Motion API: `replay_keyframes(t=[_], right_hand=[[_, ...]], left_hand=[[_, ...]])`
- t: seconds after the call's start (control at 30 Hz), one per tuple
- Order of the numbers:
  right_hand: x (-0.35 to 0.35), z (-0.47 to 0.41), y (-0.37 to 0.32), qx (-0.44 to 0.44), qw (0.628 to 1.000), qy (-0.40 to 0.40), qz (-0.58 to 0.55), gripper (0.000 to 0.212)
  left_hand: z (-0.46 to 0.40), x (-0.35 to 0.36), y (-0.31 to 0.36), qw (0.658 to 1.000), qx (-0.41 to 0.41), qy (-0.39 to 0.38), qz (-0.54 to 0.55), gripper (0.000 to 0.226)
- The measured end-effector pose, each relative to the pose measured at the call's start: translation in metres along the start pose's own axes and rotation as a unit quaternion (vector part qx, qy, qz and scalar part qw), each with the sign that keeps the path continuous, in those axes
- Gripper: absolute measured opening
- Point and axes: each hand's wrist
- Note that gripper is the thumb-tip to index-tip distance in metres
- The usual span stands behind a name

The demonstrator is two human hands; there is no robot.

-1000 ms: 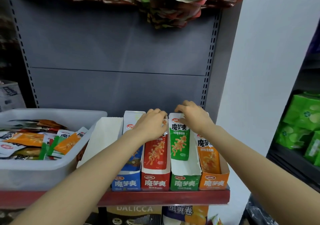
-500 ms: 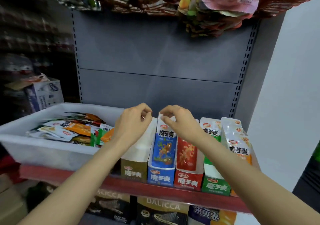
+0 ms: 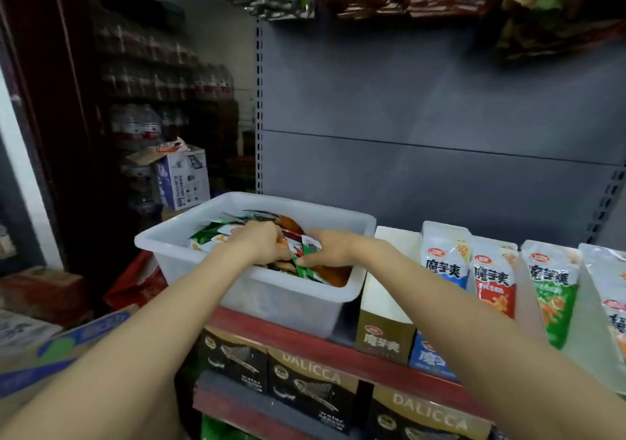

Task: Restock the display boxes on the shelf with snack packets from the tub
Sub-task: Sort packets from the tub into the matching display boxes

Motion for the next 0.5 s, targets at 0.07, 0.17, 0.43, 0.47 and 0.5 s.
replay_keyframes(t=[0.07, 0.17, 0.43, 0.47, 0.5], right_hand=[[-0.004, 0.0, -0.005, 0.011, 0.999, -0.026, 0.018, 0.057], [-0.006, 0.004, -0.016, 0.017, 0.999, -0.006, 0.04, 0.05], [-0.006, 0.009, -0.032, 0.038, 0.989, 0.108, -0.097, 0.032], [-0.008, 0.01, -0.029, 0.046, 0.979, 0.134, -0.148, 0.026], [-0.012, 0.012, -0.025, 0.054, 0.964, 0.164, -0.201, 0.021]], left_hand=[[-0.001, -0.002, -0.002, 1.0, -0.004, -0.011, 0.003, 0.037], [-0.002, 0.0, -0.003, 1.0, -0.004, -0.003, -0.005, 0.042], [0.003, -0.004, -0.007, 0.992, 0.003, 0.061, 0.114, 0.019], [0.004, -0.006, -0.007, 0.987, 0.003, 0.075, 0.141, 0.019], [0.006, -0.007, -0.006, 0.982, 0.003, 0.09, 0.168, 0.021]])
Point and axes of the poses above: each hand's wrist, its own z-axis away from the middle knuckle, its own x-axis out of the palm, y = z × x, and after that the axes turned 9 degrees about x, right-handed
